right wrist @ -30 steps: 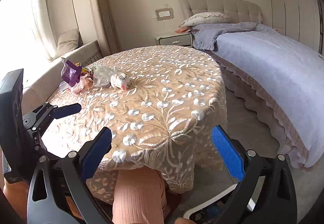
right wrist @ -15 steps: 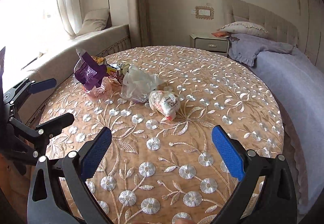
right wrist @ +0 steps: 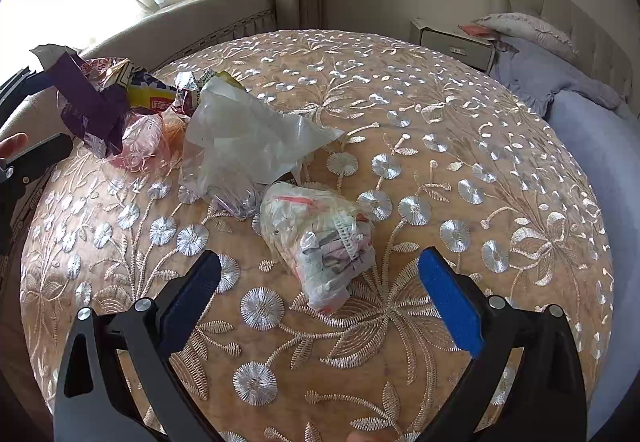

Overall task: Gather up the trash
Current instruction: 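Grasp the purple-white snack bag with the left gripper while the right grasps the clear bag of scraps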

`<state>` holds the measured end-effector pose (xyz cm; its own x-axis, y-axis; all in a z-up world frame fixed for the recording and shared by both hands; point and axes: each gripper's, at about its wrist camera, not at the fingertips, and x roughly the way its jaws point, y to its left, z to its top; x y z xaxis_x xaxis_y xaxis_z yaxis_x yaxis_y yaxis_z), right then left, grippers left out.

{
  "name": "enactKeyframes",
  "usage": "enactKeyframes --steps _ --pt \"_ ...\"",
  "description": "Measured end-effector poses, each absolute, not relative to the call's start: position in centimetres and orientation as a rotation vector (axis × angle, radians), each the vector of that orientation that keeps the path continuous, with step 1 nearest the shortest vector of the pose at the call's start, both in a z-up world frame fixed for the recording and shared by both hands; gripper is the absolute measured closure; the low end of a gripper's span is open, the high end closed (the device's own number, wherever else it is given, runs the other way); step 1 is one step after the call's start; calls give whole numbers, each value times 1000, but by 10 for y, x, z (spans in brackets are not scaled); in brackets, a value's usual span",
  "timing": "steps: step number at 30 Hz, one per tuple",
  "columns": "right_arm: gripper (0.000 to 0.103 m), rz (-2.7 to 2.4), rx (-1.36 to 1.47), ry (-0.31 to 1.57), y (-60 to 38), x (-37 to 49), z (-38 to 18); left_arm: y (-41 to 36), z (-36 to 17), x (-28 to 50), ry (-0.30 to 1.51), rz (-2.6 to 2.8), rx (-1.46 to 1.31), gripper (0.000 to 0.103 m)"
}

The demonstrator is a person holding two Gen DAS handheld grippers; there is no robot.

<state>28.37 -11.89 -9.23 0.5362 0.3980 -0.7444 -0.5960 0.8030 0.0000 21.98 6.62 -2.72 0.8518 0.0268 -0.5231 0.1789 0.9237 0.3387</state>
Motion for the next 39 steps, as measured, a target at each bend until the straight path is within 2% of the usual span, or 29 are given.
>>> enactKeyframes --steps 5,7,8,9,10,14,24,31,39 --pt "6 613 -293 825 -113 297 -97 67 -31 244 570 -101 372 5" --pt "15 616 -295 823 -111 300 -97 67 -34 249 587 -115 356 6" --pt "27 616 -295 823 -111 301 -97 66 -35 250 586 -109 359 6" --pt "43 615 -294 827 -111 303 -97 65 -37 252 594 -105 363 15" --pt "45 611 -293 829 -111 302 -97 63 -38 253 600 -116 362 35" --pt "47 597 -275 800 -116 292 -92 63 -39 257 598 -63 359 45" --pt "47 575 -212 733 -156 240 -61 43 -8 204 533 -120 278 45" --pt "47 536 -156 689 -197 187 -42 -16 -2 150 489 -266 286 45" --pt "47 428 -83 665 -268 123 -37 -95 -18 98 493 -490 300 45"
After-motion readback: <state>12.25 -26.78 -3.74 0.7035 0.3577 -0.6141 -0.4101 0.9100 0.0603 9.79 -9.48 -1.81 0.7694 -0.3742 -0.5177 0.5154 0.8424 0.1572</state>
